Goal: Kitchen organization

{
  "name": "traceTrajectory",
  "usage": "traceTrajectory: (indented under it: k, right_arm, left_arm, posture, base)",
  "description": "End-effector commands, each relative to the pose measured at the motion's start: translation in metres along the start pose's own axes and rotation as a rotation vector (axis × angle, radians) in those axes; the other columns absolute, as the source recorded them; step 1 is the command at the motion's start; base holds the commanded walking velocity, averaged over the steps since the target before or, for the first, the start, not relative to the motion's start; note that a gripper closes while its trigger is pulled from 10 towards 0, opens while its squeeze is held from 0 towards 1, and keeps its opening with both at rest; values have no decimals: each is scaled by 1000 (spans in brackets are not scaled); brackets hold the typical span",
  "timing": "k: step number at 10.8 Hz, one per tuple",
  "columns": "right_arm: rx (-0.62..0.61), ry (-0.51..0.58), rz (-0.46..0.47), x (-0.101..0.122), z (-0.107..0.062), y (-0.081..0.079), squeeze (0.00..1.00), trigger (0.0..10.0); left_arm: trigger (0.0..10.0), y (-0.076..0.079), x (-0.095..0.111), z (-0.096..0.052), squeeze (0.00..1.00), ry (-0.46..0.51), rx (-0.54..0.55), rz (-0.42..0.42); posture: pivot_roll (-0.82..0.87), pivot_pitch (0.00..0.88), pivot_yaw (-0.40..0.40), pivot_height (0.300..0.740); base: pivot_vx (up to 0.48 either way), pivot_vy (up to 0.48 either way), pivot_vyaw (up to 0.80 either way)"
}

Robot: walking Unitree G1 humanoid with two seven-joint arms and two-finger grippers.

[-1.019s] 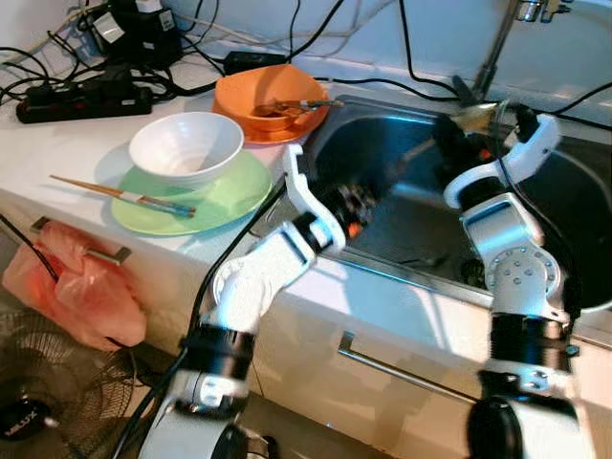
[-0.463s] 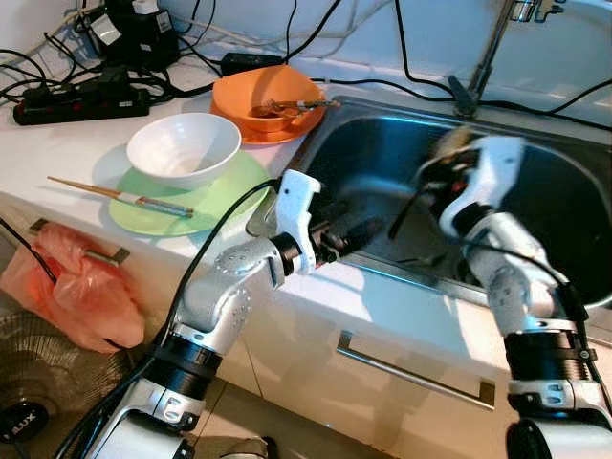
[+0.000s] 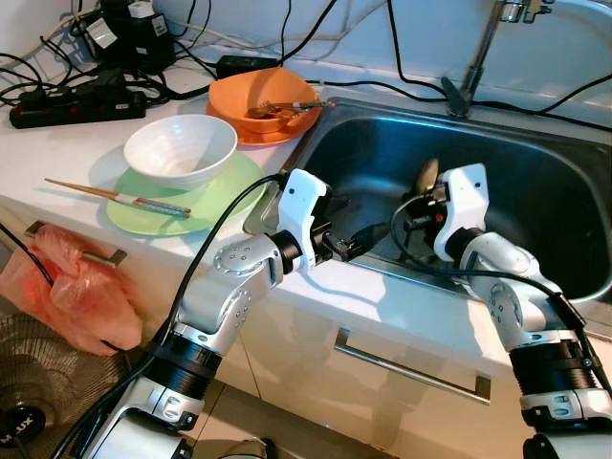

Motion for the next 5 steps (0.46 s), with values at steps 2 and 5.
traceTrajectory:
  k: [2,5]
  right_arm:
    - [14,9,-14,2,0,-3,1000,10000]
    - [3,29,-29,6,1,-1,1000,10000]
  left_arm:
    - [10000,-2,0,0,1000,-11,-2,33]
    - [10000,-7,2,-3,1000,-6,41,65]
  posture:
    - [-2,55,47,740]
    - [2,49,47,740]
  base:
    - [0,0,0]
    - [0,0,0]
Point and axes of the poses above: a point about 5 cm out from each wrist's last joint towards the gripper, its own z axis pointing out of the wrist towards the gripper, its own x axis along the axis of the wrist's last joint, y = z × x, the point moved 3 cm from there along z, pointing out of the wrist towards the gripper, and after that the axes turned 7 degrees about -z, right-handed, at the moved point
